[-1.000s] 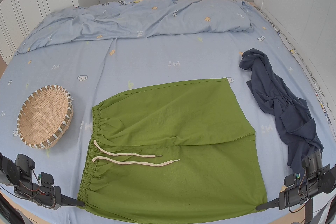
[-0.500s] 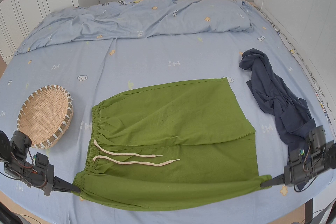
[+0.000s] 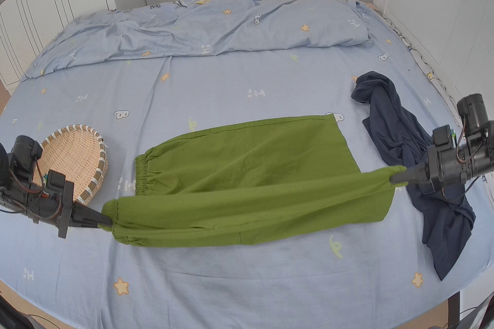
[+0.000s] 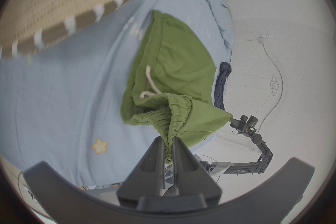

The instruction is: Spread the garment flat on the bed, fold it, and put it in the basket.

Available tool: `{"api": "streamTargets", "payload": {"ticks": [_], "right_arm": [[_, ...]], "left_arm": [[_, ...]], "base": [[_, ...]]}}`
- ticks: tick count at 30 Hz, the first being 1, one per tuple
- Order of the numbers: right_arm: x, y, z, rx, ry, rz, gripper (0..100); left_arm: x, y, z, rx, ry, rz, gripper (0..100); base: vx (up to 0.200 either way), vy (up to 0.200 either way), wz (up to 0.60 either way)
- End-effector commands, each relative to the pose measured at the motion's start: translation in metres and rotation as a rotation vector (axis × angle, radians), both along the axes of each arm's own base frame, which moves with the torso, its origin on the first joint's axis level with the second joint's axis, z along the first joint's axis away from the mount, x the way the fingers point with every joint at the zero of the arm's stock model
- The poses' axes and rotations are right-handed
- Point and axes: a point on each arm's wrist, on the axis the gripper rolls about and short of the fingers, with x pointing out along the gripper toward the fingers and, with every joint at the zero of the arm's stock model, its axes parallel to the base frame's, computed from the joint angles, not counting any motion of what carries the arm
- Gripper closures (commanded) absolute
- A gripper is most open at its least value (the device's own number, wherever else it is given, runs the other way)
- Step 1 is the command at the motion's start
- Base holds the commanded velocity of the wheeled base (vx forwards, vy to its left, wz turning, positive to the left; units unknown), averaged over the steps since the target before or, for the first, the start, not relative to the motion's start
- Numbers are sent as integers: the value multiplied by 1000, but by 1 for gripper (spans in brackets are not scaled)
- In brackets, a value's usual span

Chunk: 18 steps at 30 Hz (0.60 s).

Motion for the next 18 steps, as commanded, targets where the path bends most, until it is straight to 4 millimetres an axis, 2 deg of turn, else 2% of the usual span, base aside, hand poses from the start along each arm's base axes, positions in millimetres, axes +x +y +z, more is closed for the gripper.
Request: {"api": "streamTargets", "payload": {"ticks": [1, 10, 18], "right_arm": [[40, 16, 16, 24, -15, 23, 100], [88, 36, 46, 18, -106, 19, 100], [98, 39, 75, 16, -196, 12, 100]], "left_arm": [[46, -1, 15, -10, -25, -3, 100], [99, 7, 23, -12, -76, 13, 100], [134, 4, 31, -22, -113, 17, 100]], "base": [[0, 0, 0], [0, 0, 0], [0, 0, 0]]}}
